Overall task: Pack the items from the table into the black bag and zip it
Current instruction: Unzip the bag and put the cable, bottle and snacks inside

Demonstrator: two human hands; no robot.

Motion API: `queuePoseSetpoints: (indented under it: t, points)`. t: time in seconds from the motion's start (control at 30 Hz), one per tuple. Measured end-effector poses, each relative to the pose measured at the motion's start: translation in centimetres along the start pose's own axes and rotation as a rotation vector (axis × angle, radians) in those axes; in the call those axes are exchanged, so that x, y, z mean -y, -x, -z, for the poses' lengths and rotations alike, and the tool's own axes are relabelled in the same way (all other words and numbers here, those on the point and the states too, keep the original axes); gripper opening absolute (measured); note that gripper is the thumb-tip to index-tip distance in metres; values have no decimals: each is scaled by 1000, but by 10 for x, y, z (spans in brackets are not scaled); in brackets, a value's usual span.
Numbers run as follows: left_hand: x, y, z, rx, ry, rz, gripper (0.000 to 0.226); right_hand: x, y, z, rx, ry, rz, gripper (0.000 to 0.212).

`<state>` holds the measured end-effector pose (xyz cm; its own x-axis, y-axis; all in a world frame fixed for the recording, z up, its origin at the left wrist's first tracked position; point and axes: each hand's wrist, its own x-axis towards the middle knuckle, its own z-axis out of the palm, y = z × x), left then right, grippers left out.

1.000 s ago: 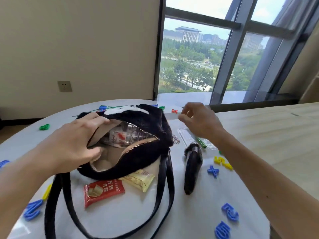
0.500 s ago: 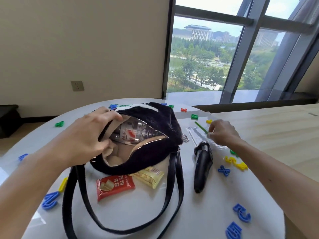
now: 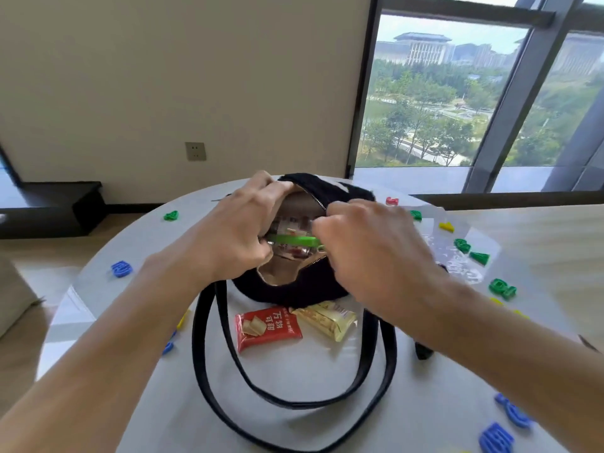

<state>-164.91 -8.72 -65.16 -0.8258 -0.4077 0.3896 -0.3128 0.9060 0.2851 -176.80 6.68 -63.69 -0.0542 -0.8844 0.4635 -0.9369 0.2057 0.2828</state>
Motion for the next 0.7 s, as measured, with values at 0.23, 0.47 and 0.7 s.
queuePoseSetpoints:
  t: [0.23, 0.47, 0.7]
  points:
    - [-4, 3, 4, 13, -12, -6, 81, 36, -44, -63, 117, 18, 109, 17]
    - [0, 4, 3, 27, -17, 0, 85, 31, -52, -98, 167, 49, 141, 21]
    - [4, 6, 0, 41, -30, 13, 83, 25, -36, -92, 205, -87, 92, 17]
